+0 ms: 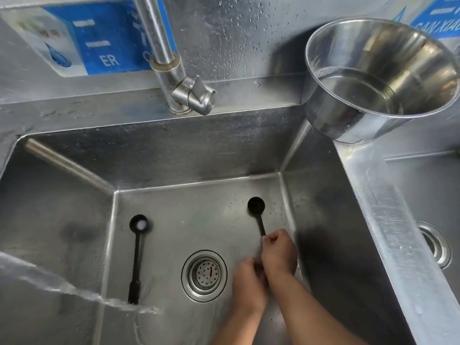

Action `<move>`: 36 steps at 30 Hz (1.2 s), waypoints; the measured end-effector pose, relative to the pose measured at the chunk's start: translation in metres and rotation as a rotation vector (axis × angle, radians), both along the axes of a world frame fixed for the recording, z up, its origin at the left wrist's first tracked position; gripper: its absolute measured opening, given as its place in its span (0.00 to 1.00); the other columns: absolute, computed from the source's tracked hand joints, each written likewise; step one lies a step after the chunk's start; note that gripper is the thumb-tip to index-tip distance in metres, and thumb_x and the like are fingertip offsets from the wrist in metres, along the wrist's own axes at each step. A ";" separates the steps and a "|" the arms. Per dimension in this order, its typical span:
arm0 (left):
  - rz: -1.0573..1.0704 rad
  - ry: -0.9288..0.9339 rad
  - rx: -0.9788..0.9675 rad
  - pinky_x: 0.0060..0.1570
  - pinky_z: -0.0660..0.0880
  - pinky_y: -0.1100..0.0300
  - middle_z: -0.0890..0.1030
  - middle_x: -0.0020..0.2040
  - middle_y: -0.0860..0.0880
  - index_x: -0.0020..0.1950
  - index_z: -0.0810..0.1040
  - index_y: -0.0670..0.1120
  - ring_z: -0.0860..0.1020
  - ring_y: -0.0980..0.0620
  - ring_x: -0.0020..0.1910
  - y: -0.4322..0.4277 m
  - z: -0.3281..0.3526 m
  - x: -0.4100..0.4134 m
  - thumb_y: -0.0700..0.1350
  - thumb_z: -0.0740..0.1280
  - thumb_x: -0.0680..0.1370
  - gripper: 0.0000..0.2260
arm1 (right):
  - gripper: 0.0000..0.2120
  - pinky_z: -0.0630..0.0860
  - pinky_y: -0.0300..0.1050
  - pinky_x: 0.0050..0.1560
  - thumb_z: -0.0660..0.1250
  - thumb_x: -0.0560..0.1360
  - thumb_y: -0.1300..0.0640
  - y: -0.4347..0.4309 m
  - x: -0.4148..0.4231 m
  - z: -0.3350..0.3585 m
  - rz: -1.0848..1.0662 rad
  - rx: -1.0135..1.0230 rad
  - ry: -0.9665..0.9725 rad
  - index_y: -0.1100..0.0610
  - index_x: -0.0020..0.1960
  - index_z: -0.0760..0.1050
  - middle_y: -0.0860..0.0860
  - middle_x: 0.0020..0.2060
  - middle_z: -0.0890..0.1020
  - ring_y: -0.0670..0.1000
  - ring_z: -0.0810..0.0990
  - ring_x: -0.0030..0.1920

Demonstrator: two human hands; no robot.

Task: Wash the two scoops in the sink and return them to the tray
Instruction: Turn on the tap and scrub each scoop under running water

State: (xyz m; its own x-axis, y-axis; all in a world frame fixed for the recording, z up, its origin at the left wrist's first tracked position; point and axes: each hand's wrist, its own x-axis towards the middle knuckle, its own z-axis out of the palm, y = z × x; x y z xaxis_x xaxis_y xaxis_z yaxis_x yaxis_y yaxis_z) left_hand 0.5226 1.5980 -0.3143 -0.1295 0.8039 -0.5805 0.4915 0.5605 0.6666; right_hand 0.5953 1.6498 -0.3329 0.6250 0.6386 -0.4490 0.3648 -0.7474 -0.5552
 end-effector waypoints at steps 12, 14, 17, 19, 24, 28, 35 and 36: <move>-0.020 0.087 -0.320 0.50 0.74 0.63 0.82 0.42 0.49 0.40 0.79 0.50 0.81 0.50 0.48 -0.048 0.038 -0.170 0.43 0.70 0.72 0.03 | 0.03 0.75 0.47 0.50 0.65 0.76 0.61 -0.054 -0.109 0.055 0.408 -0.053 0.245 0.56 0.48 0.74 0.54 0.43 0.82 0.57 0.80 0.47; 0.074 0.149 -0.338 0.50 0.75 0.62 0.85 0.48 0.46 0.42 0.80 0.49 0.82 0.49 0.51 -0.051 0.032 -0.201 0.44 0.68 0.73 0.01 | 0.04 0.75 0.46 0.52 0.65 0.74 0.61 -0.055 -0.139 0.051 0.473 -0.152 0.299 0.56 0.49 0.76 0.55 0.45 0.83 0.57 0.81 0.50; 0.238 0.191 -0.306 0.49 0.77 0.58 0.85 0.50 0.44 0.41 0.75 0.51 0.82 0.46 0.50 -0.046 0.028 -0.237 0.41 0.65 0.74 0.04 | 0.06 0.77 0.47 0.50 0.65 0.74 0.63 -0.052 -0.177 0.045 0.525 -0.221 0.391 0.58 0.50 0.77 0.59 0.48 0.83 0.59 0.81 0.50; 0.292 0.217 -0.239 0.48 0.73 0.58 0.83 0.51 0.44 0.47 0.76 0.50 0.80 0.45 0.52 -0.034 0.026 -0.253 0.39 0.64 0.73 0.07 | 0.05 0.78 0.47 0.50 0.66 0.75 0.61 -0.044 -0.197 0.039 0.481 -0.238 0.444 0.54 0.50 0.75 0.58 0.48 0.82 0.59 0.82 0.49; 0.358 0.233 -0.051 0.56 0.72 0.57 0.79 0.56 0.43 0.56 0.78 0.43 0.77 0.44 0.57 0.004 0.015 -0.264 0.35 0.64 0.74 0.12 | 0.09 0.77 0.57 0.51 0.66 0.75 0.61 -0.011 -0.232 0.010 0.382 -0.194 0.453 0.62 0.55 0.76 0.59 0.45 0.80 0.58 0.80 0.46; 0.372 0.247 0.016 0.61 0.72 0.52 0.77 0.59 0.45 0.60 0.76 0.44 0.74 0.45 0.61 0.022 0.006 -0.259 0.42 0.65 0.77 0.12 | 0.10 0.78 0.51 0.40 0.67 0.76 0.64 0.006 -0.241 0.003 0.294 -0.122 0.595 0.61 0.56 0.75 0.59 0.43 0.82 0.54 0.80 0.38; 0.370 0.292 -0.030 0.57 0.72 0.49 0.76 0.55 0.47 0.52 0.78 0.47 0.73 0.44 0.58 0.027 -0.005 -0.252 0.43 0.65 0.76 0.06 | 0.09 0.76 0.41 0.31 0.65 0.78 0.67 0.014 -0.246 -0.004 0.182 -0.089 0.780 0.61 0.58 0.74 0.59 0.45 0.82 0.52 0.80 0.34; 0.376 0.293 -0.027 0.56 0.72 0.49 0.76 0.54 0.47 0.51 0.78 0.47 0.73 0.44 0.57 0.027 -0.005 -0.252 0.42 0.65 0.76 0.05 | 0.09 0.75 0.42 0.31 0.64 0.78 0.68 0.014 -0.245 -0.003 0.187 -0.085 0.794 0.62 0.58 0.74 0.59 0.43 0.81 0.52 0.79 0.34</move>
